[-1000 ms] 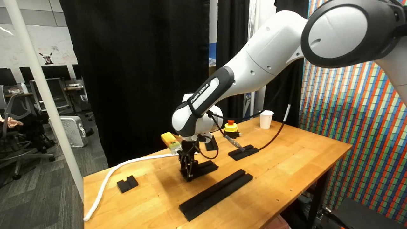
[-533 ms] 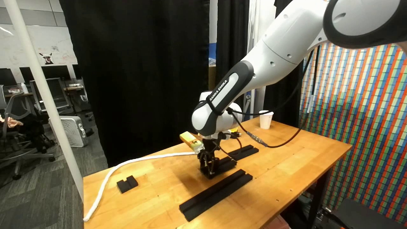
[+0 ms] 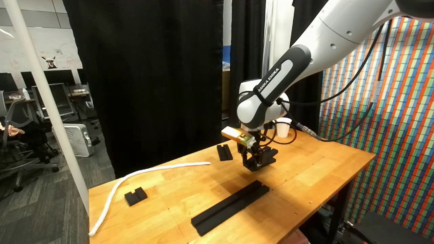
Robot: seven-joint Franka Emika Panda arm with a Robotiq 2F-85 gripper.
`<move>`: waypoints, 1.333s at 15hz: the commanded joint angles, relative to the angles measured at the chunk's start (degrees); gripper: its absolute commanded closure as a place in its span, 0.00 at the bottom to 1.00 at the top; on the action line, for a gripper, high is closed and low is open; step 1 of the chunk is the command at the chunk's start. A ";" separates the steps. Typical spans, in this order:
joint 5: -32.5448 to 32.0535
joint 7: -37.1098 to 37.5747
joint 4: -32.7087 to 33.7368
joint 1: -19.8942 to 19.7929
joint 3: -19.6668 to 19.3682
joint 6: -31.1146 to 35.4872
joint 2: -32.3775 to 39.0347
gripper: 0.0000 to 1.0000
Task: Connect the back pads
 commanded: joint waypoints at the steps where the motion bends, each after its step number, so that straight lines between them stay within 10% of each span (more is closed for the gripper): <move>1: -1.11 -6.75 -4.86 -3.78 -0.13 0.73 -5.65 0.55; 20: 26.10 -30.48 -11.69 -7.83 5.15 7.86 -4.21 0.55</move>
